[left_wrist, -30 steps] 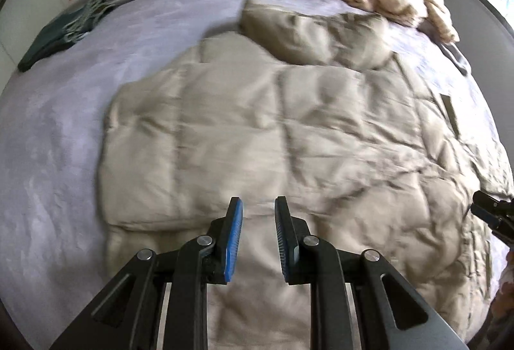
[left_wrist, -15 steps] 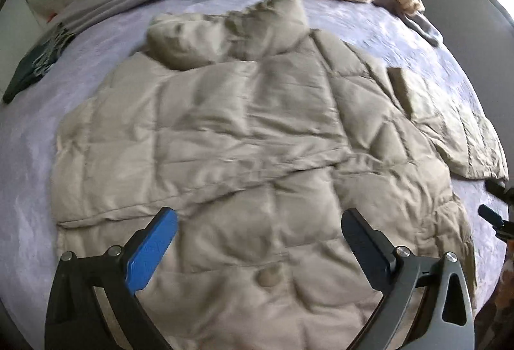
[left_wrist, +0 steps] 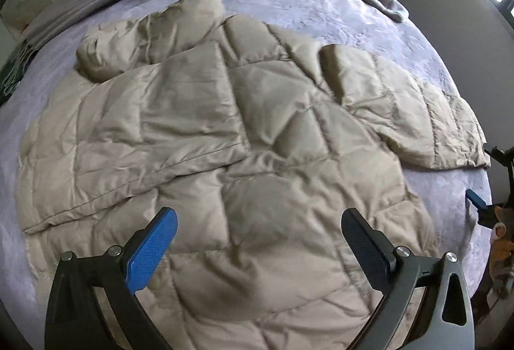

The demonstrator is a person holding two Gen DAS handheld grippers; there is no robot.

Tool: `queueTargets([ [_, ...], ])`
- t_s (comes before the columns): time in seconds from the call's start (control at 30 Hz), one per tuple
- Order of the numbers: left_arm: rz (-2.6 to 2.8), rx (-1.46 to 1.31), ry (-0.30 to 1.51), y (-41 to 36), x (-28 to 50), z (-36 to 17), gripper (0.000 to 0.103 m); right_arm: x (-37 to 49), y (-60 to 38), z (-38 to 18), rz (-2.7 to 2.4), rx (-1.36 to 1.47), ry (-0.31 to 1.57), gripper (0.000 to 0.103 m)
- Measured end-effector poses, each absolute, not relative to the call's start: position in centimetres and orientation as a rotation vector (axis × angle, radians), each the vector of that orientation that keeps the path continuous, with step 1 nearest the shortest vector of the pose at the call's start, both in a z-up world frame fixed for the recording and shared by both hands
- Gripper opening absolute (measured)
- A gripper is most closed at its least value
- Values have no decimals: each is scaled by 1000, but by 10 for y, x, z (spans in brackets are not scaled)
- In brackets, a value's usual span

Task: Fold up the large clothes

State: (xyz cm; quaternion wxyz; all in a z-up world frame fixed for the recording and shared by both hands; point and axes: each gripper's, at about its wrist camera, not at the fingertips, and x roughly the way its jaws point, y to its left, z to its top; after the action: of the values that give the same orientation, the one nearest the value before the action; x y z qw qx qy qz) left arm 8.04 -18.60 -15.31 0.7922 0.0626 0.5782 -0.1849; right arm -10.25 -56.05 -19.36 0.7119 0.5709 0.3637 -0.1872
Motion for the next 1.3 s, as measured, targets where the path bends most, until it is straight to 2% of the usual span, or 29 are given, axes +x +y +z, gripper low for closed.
queueTargets([
  [0.27,-394,115,1220,-201,88,-142,102,-84,-605,-207,-398,1421,652,102],
  [0.3,-389,110,1213,-201,89,-140,102,-80,-610,-210,-390,1450,635,101],
  [0.33,-385,106,1208,-201,89,-139,102,-77,-614,-211,-381,1476,618,96],
  [0.37,-381,103,1204,-200,91,-138,102,-73,-617,-213,-365,1505,601,81],
  [0.4,-376,99,1200,-199,92,-137,102,-67,-619,-216,-348,1533,597,71],
  [0.47,-359,90,1191,-195,95,-134,102,-57,-621,-223,-312,1597,593,20],
  [0.5,-349,87,1186,-192,95,-132,102,-53,-620,-226,-297,1623,583,9],
  [0.53,-337,82,1180,-188,96,-131,102,-50,-620,-225,-298,1625,579,6],
  [0.7,-276,51,1153,-161,105,-123,102,-17,-604,-188,-225,1468,602,6],
  [0.93,-189,-8,1117,-106,120,-120,102,61,-533,-103,-73,1099,668,6],
  [1.13,-122,-45,1103,-54,126,-131,102,131,-396,-54,88,671,752,6],
  [1.3,-54,-65,1096,-6,131,-142,102,161,-263,-68,233,367,849,6],
])
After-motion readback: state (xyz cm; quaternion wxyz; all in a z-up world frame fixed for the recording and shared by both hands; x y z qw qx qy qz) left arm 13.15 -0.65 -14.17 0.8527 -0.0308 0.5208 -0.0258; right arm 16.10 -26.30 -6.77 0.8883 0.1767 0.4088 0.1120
